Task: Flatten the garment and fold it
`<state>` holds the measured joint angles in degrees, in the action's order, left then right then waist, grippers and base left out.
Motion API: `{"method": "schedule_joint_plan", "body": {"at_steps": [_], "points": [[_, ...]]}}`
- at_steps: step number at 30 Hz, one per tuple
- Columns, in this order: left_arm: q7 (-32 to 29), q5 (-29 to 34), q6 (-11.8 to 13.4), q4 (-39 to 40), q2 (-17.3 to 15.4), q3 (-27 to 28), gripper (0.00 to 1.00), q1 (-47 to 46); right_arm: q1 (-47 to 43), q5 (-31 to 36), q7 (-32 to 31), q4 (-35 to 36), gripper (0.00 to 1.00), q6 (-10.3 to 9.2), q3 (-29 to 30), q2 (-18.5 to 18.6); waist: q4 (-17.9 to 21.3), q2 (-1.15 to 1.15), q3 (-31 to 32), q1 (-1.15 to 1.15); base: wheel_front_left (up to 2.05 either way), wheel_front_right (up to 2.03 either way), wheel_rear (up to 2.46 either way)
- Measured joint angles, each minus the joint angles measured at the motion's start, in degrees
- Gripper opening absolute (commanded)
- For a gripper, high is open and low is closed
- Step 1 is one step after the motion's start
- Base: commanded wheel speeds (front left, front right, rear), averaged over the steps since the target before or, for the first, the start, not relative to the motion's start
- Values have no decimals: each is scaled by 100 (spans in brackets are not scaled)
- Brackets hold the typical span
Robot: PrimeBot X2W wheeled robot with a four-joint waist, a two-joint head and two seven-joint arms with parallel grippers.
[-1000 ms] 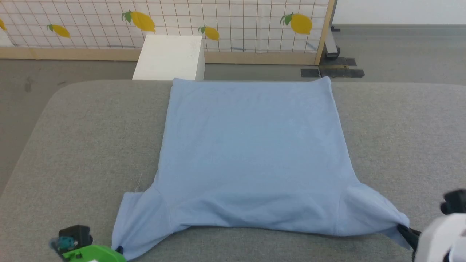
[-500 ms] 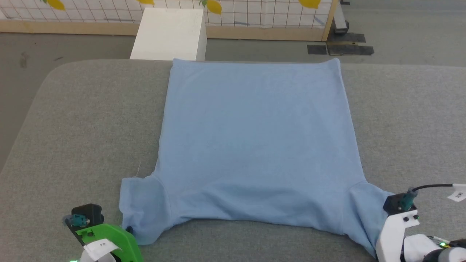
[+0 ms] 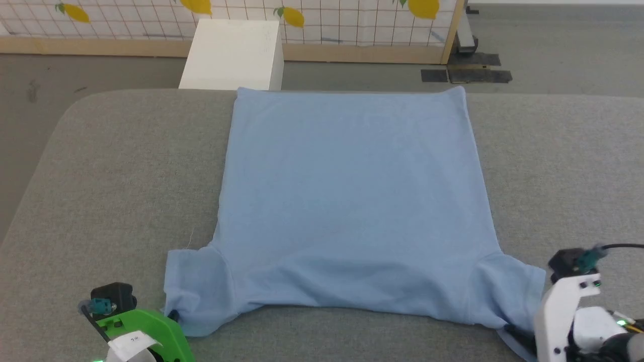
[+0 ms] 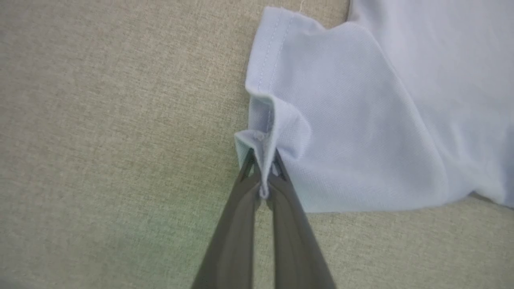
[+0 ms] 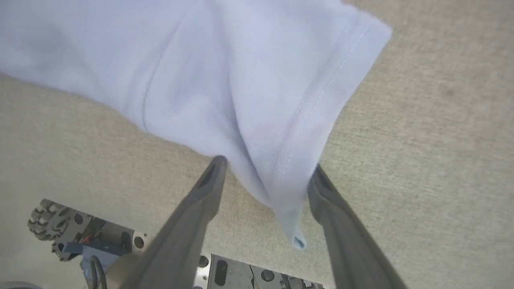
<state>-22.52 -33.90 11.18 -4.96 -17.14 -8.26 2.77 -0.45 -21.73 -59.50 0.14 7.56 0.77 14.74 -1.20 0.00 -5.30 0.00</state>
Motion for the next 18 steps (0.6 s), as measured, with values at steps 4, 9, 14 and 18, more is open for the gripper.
{"method": "schedule_joint_plan", "body": {"at_steps": [4, 9, 14, 18], "points": [[19, -35, 9, 56, -9, 36, 0, 42, -102, -278, 53, 620, 100, 0, 597, -243, 55, 0, 116, 0, 0, 0, 0], [48, -51, 76, 179, -20, 103, 0, 102, -119, -301, 552, 1332, 100, -1, 1216, -414, 139, 0, 212, 0, 0, 0, 0], [125, -57, 138, 287, -23, 154, 0, 166, 124, 30, 1731, 1438, 100, -1, 1425, -565, 172, 0, 222, 0, 0, 0, 0], [278, -44, 159, 402, -22, 166, 0, 170, 409, 71, 2636, 1172, 100, 0, 1305, -665, 153, 0, 147, 0, 0, 0, 0]]}}
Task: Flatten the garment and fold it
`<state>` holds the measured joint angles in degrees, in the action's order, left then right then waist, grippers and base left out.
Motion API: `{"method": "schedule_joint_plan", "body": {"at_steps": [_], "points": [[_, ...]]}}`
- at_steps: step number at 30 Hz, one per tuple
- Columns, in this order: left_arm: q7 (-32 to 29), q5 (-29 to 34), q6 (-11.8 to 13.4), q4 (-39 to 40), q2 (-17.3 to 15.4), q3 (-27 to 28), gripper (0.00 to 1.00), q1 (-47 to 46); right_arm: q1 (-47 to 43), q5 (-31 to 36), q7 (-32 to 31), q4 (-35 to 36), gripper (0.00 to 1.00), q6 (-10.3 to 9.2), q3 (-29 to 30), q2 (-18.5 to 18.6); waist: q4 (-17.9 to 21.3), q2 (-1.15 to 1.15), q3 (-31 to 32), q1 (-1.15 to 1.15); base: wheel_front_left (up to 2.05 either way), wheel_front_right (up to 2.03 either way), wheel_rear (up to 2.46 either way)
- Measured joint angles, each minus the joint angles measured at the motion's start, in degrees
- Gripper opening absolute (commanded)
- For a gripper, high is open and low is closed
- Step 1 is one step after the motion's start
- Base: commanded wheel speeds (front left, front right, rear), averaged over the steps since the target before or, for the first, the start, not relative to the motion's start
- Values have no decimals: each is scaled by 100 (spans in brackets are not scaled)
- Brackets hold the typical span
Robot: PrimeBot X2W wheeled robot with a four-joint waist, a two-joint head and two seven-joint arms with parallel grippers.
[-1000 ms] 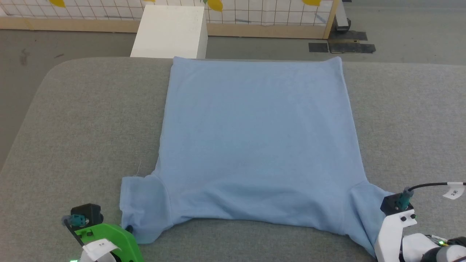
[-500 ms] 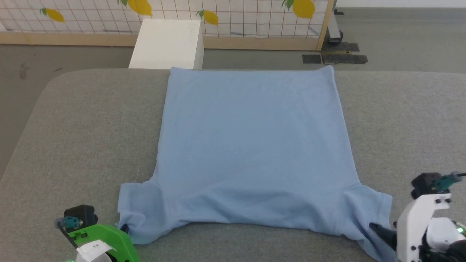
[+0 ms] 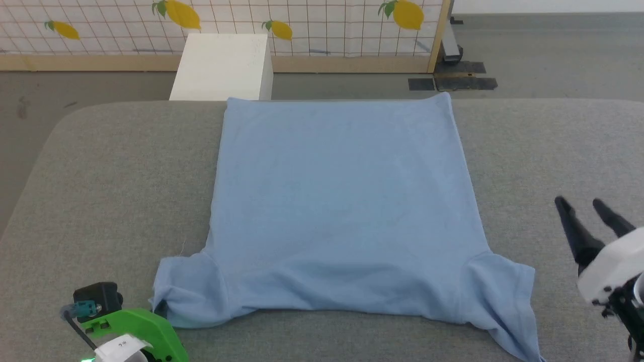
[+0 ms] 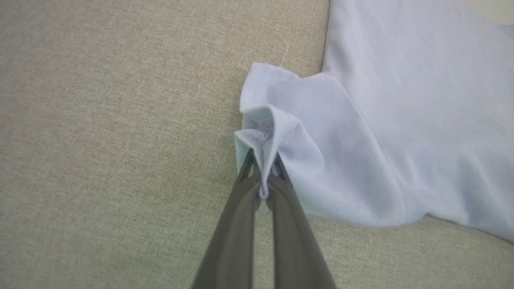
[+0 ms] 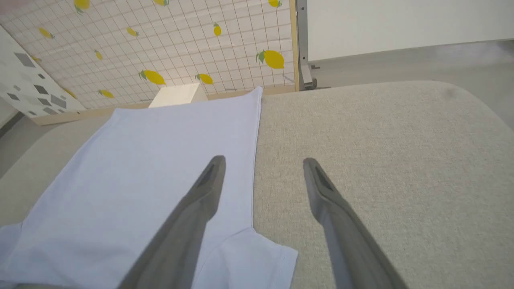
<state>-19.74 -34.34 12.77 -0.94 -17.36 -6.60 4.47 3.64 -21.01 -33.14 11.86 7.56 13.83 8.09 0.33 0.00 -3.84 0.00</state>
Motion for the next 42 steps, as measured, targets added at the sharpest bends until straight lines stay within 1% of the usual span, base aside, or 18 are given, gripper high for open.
{"method": "schedule_joint_plan", "body": {"at_steps": [3, 6, 10, 15, 21, 24, 26, 29, 34, 37, 42], "points": [[141, 54, 11, 116, 2, -8, 0, -13, 297, 52, 513, -357, 100, -1, -102, 55, -28, 0, -104, 0, 0, 0, 0], [310, 112, 11, 280, 15, -41, 0, -54, 711, 145, 884, -782, 100, -1, -242, 129, -67, 0, -249, 0, 0, 0, 0], [477, 162, 3, 520, 73, -155, 0, -186, 1512, 278, 1100, -1422, 100, -1, -421, 256, -134, 0, -540, 0, 0, 0, 0], [597, 279, -12, 825, 244, -328, 0, -325, 2686, 563, 1083, -2201, 100, -1, -503, 567, -267, 0, -999, -1, 0, 0, 0], [708, 378, -11, 1223, 366, -520, 0, -434, 4057, 947, 581, -2973, 100, -1, -547, 1028, -529, 0, -1623, -1, 0, 0, 0], [772, 393, -11, 1399, 421, -561, 0, -461, 4681, 1146, 120, -3308, 100, 0, -672, 1268, -706, 0, -1956, -1, 0, 0, 0], [781, 405, -12, 1495, 452, -602, 0, -469, 5006, 1260, -196, -3476, 100, 0, -684, 1356, -821, 0, -2147, -1, 0, 0, 0], [831, 411, -42, 1625, 479, -686, 0, -494, 5432, 1485, -690, -3609, 100, 0, -805, 1534, -1003, 0, -2433, -2, 0, 0, 0], [884, 412, -64, 1813, 533, -764, 0, -553, 5943, 1675, -1403, -3689, 100, 0, -955, 1683, -1287, 0, -2908, -1, 0, 0, 0], [948, 412, -96, 1901, 567, -800, 0, -600, 6055, 1763, -1711, -3687, 100, 0, -1013, 1737, -1425, 0, -3176, -1, 0, 0, 0], [1021, 420, -120, 2107, 615, -876, 0, -662, 6087, 1835, -2052, -3607, 100, 0, -1070, 1825, -1607, 0, -3571, -1, 0, 0, 0]]}}
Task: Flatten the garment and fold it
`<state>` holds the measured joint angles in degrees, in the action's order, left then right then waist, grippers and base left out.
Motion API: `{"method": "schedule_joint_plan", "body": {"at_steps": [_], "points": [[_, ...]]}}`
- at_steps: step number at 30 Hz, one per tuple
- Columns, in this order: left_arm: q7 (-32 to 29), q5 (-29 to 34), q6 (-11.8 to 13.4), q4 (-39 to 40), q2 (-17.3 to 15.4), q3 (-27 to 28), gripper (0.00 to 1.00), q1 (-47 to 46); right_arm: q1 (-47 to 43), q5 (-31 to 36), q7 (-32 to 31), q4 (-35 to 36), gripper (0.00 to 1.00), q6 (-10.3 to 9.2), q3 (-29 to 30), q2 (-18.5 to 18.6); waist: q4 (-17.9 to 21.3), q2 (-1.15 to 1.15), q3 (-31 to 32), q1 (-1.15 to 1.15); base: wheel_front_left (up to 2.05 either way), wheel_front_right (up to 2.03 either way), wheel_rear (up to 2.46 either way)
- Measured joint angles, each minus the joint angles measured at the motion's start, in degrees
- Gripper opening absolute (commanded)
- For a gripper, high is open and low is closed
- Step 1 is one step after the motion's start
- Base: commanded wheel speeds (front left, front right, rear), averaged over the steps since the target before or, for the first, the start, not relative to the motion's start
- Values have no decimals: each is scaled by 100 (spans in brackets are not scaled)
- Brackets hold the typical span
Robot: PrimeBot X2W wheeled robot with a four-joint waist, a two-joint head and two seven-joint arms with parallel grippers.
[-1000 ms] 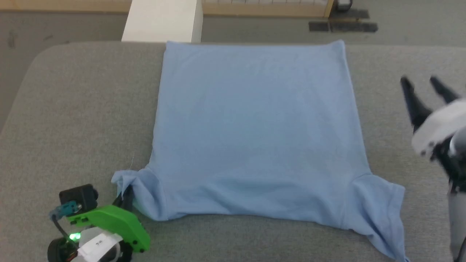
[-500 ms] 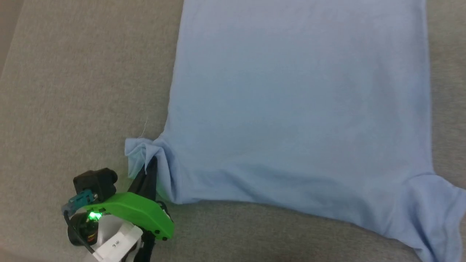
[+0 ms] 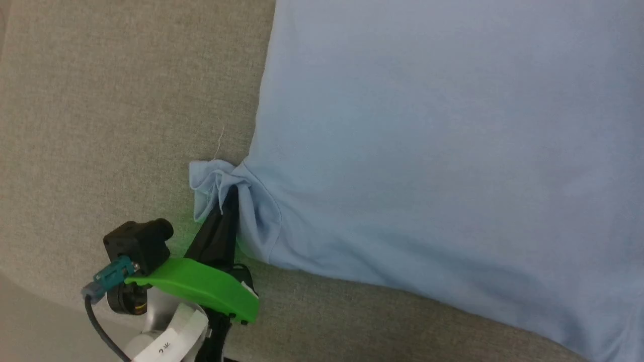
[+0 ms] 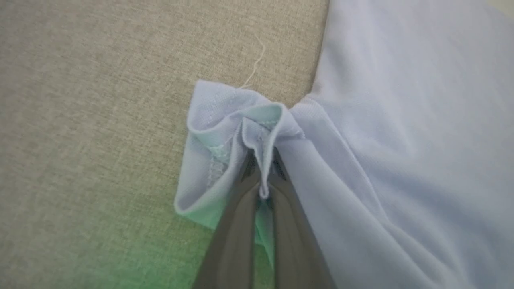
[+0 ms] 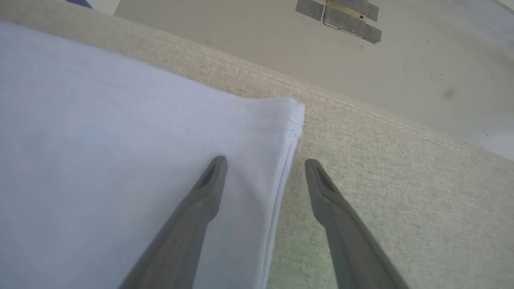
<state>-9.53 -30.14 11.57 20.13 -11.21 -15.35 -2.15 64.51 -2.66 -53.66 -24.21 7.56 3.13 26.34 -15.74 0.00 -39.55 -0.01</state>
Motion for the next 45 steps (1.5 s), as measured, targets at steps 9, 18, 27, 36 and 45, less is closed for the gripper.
{"method": "schedule_joint_plan", "body": {"at_steps": [9, 18, 27, 36, 45], "points": [[38, 36, -1, 313, 5, -47, 0, -30, 223, -68, -477, 441, 37, -2, -60, 156, -205, 0, -486, 1, 0, 0, 0], [-7, 43, 0, 193, -30, -54, 0, -112, 136, -45, -835, 582, 0, 0, 10, 70, -141, 0, -307, 1, 0, 0, 0], [-196, -7, -119, -407, -168, -23, 0, -318, -34, -257, -378, 535, 0, 0, 16, -113, 81, 0, 343, 0, 0, 0, 0], [-408, -11, -66, -818, -350, 27, 0, -292, -994, -996, -357, 688, 0, 0, -256, 54, 563, 0, 1287, 1, 0, 0, 0], [-563, -74, 85, -934, -476, 156, 0, -5, -2995, -1736, -403, 1641, 0, 0, -364, 46, 1233, 0, 2120, 1, 0, 0, 0]]}}
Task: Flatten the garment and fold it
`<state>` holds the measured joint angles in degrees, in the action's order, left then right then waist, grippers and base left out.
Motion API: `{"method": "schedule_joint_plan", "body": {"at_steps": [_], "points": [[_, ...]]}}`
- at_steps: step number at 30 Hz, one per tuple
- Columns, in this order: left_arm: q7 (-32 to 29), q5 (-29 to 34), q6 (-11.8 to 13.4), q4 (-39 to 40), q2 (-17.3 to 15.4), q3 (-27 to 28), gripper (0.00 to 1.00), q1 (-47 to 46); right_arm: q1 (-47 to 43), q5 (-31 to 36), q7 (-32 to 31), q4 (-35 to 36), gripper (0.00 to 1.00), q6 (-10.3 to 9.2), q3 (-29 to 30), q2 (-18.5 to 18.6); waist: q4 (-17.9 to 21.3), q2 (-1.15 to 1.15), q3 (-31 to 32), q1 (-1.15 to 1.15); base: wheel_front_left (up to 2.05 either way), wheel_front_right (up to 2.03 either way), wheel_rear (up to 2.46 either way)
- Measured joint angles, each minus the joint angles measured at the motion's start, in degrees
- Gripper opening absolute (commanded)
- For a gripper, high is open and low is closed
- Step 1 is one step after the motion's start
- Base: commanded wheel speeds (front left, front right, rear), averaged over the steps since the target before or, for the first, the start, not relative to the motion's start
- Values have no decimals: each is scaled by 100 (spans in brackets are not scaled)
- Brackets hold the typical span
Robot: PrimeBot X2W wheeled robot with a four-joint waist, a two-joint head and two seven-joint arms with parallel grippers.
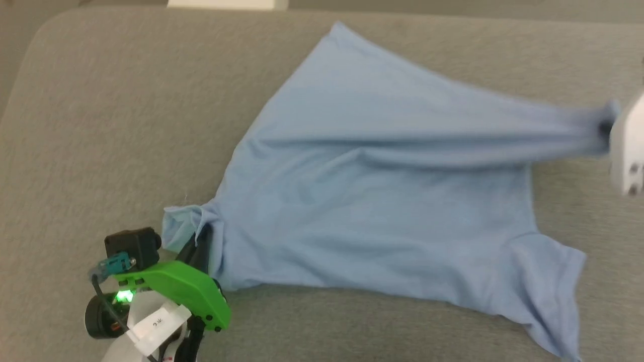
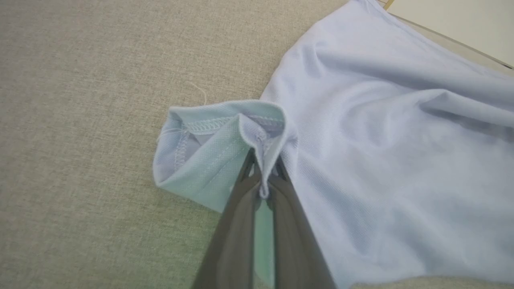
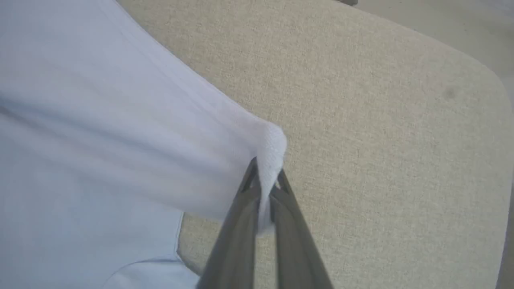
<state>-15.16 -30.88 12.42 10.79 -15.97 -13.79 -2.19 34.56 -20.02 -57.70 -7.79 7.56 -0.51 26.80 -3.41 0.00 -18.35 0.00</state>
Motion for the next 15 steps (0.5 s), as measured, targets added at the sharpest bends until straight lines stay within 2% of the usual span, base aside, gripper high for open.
{"method": "schedule_joint_plan", "body": {"at_steps": [4, 7, 12, 15], "points": [[-25, -48, 10, -63, 0, -2, 0, 55, -1059, -162, 74, 346, 0, 0, 154, -155, 291, 0, 299, 0, 0, 0, 0], [-41, -48, 21, -92, 7, -22, 0, 81, -1842, -234, 136, 532, 0, 0, 291, -441, 463, 0, 494, 0, 0, 0, 0], [-41, -93, 20, -158, 15, -54, 0, 106, -2914, -298, 287, 492, 0, -1, 361, -991, 650, 0, 737, 0, 0, 0, 0], [-41, -103, 20, -208, 22, -69, 0, 110, -3305, -292, 363, 366, 0, -1, 237, -1174, 673, 0, 821, 0, 0, 0, 0]]}}
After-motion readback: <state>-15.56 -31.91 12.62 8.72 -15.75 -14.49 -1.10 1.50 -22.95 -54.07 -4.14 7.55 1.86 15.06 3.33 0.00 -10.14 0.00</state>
